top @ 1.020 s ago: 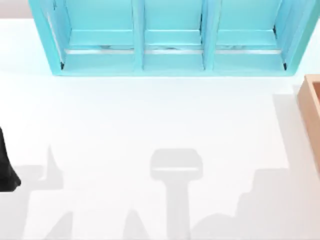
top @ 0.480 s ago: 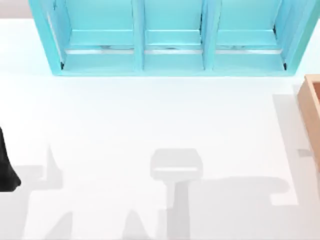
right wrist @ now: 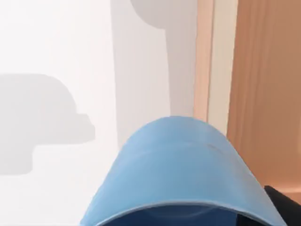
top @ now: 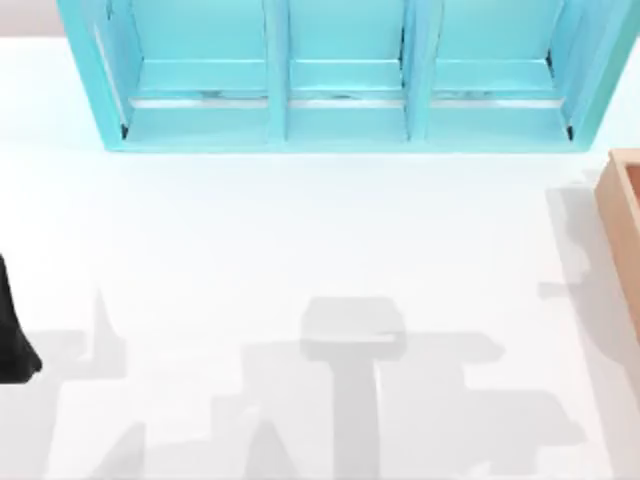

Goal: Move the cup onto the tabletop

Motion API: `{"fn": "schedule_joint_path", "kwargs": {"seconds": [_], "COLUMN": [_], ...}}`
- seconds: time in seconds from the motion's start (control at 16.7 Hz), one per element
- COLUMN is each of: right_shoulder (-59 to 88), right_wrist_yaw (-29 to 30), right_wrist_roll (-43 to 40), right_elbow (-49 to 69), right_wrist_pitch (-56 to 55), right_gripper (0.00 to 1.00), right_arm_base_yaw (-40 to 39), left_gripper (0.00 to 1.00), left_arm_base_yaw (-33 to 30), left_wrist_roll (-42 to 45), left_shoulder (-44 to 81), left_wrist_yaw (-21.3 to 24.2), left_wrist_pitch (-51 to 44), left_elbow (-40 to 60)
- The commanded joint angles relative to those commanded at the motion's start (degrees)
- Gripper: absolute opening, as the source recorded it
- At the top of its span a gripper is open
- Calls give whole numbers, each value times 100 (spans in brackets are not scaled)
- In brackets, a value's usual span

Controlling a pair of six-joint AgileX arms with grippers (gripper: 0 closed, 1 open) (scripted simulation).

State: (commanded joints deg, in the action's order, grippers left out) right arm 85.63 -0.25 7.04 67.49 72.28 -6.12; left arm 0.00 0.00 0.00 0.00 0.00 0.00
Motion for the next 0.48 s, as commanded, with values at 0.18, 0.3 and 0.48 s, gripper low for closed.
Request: {"fn": "schedule_joint_path", "kwargs": {"seconds": [0.18,0.3,0.48], "right_shoulder": [271,463,714], "right_wrist_yaw": [-17,-11,-4], "right_wrist_roll": [1093,1868,2873], "right_elbow": [328,506,692], "right_wrist_pitch": [-129,-209,-312], "right_gripper": [0,0,0], "right_arm_base_yaw": [-1063,-1874,-2891], "left_gripper": [100,100,100], "left_arm_base_yaw": [0,0,0], "left_wrist_roll": [0,0,0], "left_shoulder": [0,0,0], "left_wrist_yaw": [0,0,0], "left_wrist_pitch": [0,0,0], "left_elbow": [0,0,0]}}
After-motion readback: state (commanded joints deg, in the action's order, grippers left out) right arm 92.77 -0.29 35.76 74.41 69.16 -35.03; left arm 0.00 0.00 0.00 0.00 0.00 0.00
